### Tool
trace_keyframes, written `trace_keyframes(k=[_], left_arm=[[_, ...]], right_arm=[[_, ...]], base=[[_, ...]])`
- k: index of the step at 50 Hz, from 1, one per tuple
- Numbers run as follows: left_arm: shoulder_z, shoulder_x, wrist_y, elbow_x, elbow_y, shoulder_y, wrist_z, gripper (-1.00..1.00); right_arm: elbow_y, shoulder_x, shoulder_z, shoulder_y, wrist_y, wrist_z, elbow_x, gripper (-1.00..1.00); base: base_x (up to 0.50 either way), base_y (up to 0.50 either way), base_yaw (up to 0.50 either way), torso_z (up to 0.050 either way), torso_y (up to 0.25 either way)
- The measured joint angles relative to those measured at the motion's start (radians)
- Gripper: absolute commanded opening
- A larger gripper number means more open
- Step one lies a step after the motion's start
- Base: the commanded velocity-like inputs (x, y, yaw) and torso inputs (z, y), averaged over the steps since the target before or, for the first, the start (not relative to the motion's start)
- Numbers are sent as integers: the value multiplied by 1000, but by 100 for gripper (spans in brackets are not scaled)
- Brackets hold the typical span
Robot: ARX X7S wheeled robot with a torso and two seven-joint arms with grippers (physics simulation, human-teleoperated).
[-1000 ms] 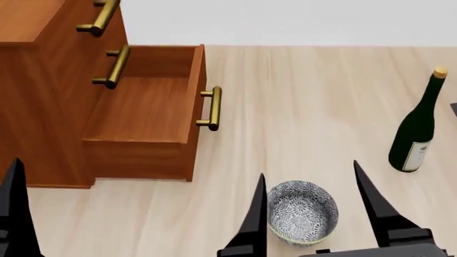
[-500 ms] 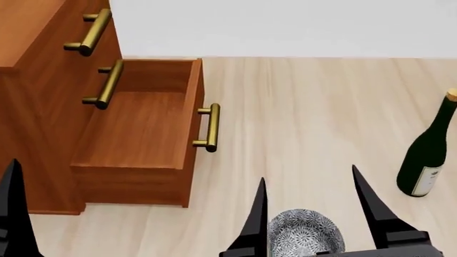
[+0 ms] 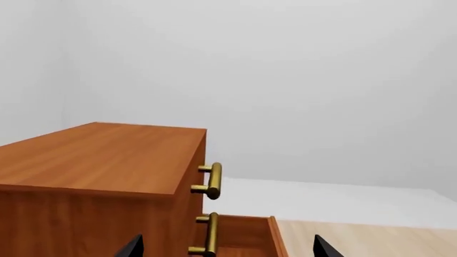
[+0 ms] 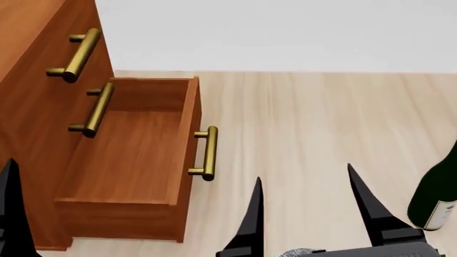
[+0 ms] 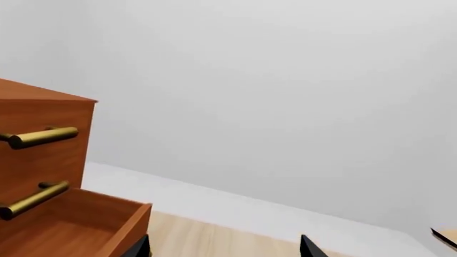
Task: Put the wine bottle in the bottom drawer of the cabinet.
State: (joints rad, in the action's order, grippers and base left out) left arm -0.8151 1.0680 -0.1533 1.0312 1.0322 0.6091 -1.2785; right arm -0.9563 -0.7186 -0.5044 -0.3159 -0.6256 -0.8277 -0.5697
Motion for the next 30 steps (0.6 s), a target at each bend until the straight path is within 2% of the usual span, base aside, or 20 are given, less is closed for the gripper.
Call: trace_keyframes(k=[18, 30], left_arm=[[-12, 14, 55, -6, -11, -9, 30, 100], [-28, 15, 40, -9, -2, 6, 11, 100]], right_arm=[[-4, -11, 2, -2, -8, -14, -8, 100], [-1, -17, -3, -2, -10, -18, -6, 100]], base=[[238, 0, 0, 0, 1], [240, 0, 0, 0, 0]])
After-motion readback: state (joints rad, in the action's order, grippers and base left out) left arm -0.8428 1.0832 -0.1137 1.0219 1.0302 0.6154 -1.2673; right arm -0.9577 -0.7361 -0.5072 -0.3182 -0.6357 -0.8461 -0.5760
